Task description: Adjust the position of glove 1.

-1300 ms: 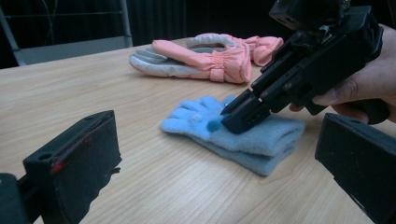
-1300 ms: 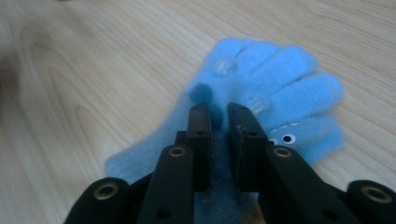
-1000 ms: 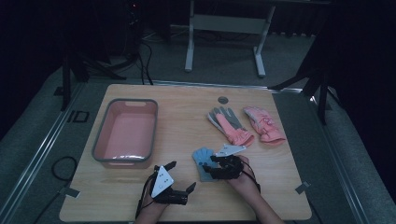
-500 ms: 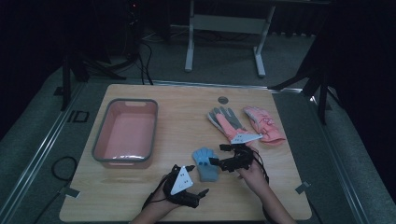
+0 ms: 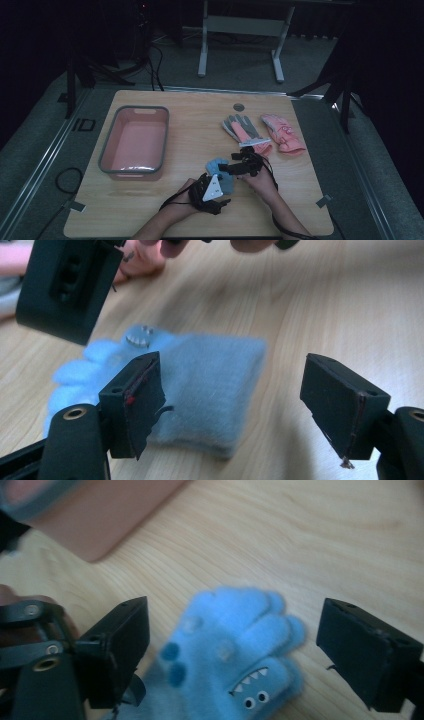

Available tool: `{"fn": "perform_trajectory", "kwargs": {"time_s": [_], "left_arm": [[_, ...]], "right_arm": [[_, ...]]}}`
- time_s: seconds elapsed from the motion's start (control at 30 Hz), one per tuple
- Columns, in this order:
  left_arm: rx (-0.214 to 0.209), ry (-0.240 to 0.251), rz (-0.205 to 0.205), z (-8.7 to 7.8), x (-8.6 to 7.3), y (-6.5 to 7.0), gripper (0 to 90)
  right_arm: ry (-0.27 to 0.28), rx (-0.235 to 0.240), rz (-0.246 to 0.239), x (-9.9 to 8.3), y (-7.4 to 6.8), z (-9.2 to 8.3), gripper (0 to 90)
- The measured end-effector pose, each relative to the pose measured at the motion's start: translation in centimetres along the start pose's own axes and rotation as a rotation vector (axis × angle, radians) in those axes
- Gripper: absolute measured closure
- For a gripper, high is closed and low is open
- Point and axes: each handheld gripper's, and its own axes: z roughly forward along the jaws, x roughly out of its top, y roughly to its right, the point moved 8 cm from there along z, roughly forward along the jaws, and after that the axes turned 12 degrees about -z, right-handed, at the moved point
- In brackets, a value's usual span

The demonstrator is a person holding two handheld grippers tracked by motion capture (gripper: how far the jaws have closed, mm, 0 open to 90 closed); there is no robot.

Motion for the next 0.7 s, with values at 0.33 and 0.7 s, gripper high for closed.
{"fn": "perform_trajectory", "kwargs": {"time_s": [0.33, 0.7], "left_arm": [[0.014, -0.059, 0.009, 0.9, -0.5, -0.5, 39.3], [0.018, -0.059, -0.004, 1.0, -0.6, -0.5, 48.8]], "right_arm": [[-0.069, -0.150, -0.055, -2.0, 0.4, 2.3, 29.6], [-0.081, -0.198, -0.152, -2.6, -0.8, 2.3, 45.5]]}}
